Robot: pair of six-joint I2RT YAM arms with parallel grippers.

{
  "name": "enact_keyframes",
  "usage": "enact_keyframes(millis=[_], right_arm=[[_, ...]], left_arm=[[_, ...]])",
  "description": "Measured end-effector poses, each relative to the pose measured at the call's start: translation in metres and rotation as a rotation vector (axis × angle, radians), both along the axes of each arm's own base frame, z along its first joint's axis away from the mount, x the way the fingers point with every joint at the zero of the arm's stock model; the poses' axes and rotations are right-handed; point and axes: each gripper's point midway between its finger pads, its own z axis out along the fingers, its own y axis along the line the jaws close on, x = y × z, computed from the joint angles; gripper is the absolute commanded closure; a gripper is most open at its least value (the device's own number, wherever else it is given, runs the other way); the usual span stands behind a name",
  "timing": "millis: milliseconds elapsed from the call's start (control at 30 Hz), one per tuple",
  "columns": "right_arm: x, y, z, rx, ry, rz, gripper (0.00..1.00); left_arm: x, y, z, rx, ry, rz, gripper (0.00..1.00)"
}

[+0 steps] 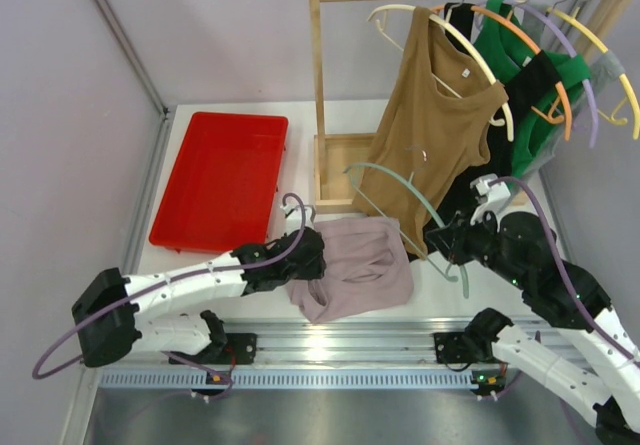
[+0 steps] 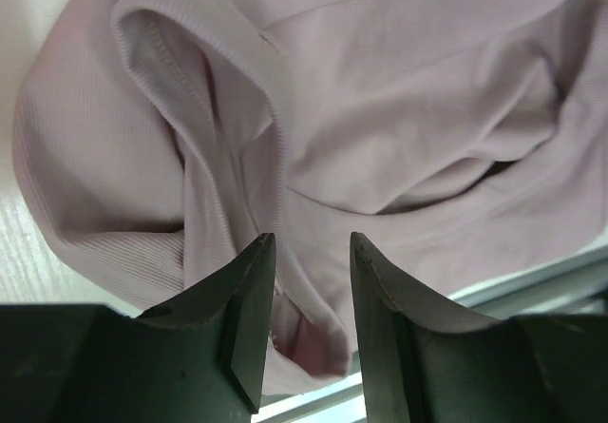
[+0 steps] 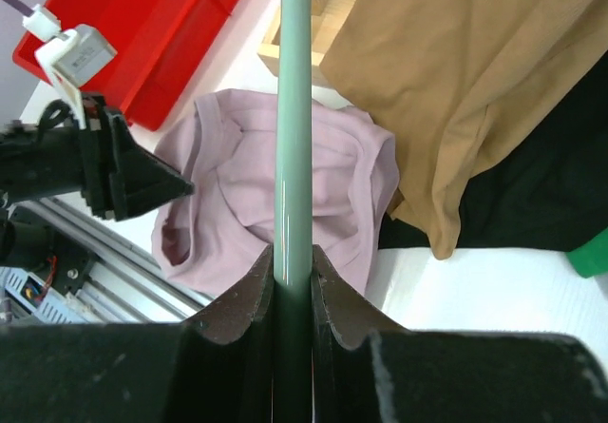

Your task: Place the tank top on the hanger

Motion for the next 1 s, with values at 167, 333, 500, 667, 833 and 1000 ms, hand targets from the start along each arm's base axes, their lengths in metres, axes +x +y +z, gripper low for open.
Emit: enact_keyframes(millis=[167, 333, 500, 667, 833, 1000], right_arm=[[-0.004, -0.001, -0.003, 0.013, 0.015, 0.001, 1.00], [-0.005, 0.000, -0.003, 0.015, 0.017, 0.009, 1.00], [-0.006, 0.001, -0.003, 0.017, 0.019, 0.016, 1.00], [-0.011, 0.000, -0.004, 0.018, 0.023, 0.028, 1.00], [-0.026, -0.006, -0.001, 0.010, 0.031, 0.059, 1.00], [-0.047, -0.012, 0.019, 0.042, 0.010, 0.110, 1.00]], left_arm=[[0.006, 0.005, -0.018, 0.071, 0.007, 0.040, 0.59], [0.008, 0.003, -0.030, 0.113, 0.021, 0.043, 0.59], [0.009, -0.001, -0.038, 0.148, 0.027, 0.038, 0.64], [0.013, 0.001, -0.039, 0.176, 0.013, 0.052, 0.95], [0.015, 0.004, -0.035, 0.200, -0.009, 0.036, 1.00], [0.016, 0.001, -0.011, 0.131, -0.048, 0.004, 1.00]])
